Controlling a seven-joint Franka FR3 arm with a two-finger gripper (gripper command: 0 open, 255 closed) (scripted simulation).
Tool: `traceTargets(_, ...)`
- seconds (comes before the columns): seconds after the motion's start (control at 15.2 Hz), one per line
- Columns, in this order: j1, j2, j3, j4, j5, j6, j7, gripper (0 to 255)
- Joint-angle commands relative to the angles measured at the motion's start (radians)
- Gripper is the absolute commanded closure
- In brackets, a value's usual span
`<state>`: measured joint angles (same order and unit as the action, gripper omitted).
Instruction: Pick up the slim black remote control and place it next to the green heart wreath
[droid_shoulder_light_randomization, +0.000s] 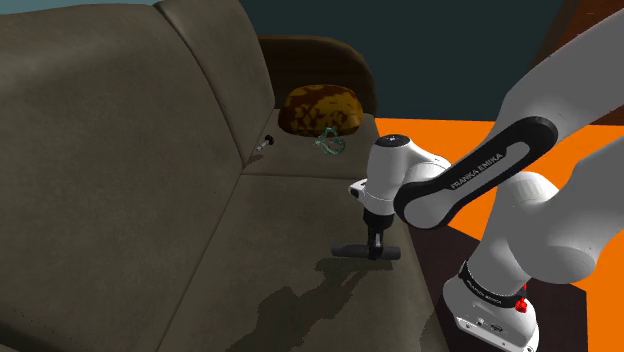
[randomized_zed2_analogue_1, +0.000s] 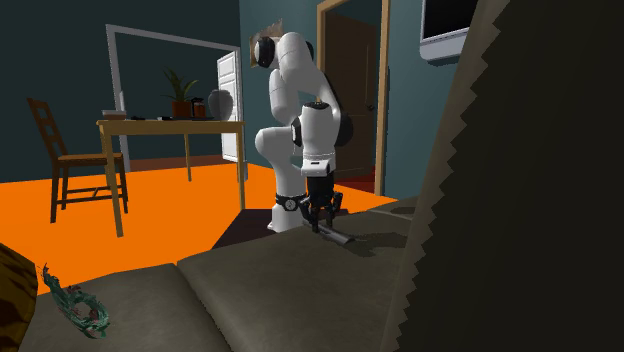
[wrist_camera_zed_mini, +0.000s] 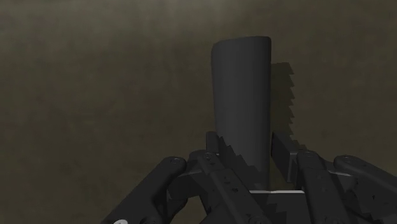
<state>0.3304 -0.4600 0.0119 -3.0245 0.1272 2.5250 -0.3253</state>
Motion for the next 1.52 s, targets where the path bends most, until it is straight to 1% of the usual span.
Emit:
traceTargets(0.0, 0.002, 0.000, 0.001, -0.003, 0.000, -0.003, 0.000, 255)
traceTargets(0.73, -0.015, -0.192, 0.006, 0.053, -0.024, -0.250, 0.023, 255)
traceTargets(1.45, -0.022, -0.310, 0.004, 0.145, -0.038, -0.460, 0.038, 255)
